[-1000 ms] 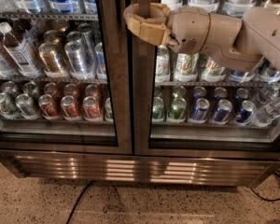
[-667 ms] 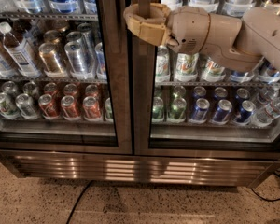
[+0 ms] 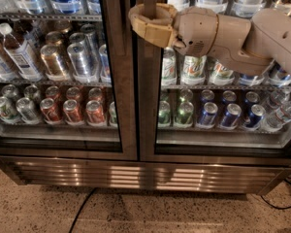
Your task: Open right fridge door
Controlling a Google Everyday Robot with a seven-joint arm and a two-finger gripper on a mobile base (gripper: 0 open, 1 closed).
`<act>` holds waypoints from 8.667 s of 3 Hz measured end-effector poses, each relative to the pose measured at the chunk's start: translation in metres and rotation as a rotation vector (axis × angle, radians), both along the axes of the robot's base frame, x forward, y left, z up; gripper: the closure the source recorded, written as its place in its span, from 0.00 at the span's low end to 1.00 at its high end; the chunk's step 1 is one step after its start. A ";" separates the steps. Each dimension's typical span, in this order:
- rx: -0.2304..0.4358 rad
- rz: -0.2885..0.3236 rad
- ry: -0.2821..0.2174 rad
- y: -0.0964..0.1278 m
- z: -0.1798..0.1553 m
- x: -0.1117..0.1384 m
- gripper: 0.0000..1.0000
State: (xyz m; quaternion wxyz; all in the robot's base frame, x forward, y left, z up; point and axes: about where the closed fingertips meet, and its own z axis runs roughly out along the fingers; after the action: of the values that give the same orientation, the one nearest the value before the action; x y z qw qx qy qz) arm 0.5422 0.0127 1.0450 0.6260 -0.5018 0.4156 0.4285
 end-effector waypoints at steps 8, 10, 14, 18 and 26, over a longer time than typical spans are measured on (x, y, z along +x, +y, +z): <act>0.008 0.002 -0.003 -0.001 -0.001 0.000 1.00; 0.012 -0.001 0.000 -0.002 -0.001 0.000 1.00; 0.018 -0.006 0.003 -0.001 -0.001 0.000 1.00; 0.026 -0.013 0.007 -0.001 -0.002 0.001 1.00; 0.062 -0.031 0.013 -0.003 -0.002 0.001 1.00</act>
Offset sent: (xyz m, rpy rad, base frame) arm -0.2995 -0.0414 -0.1413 0.3045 0.1514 -0.2872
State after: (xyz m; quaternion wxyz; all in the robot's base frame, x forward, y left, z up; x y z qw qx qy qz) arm 0.5436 0.0098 1.0429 0.6451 -0.4729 0.4138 0.4348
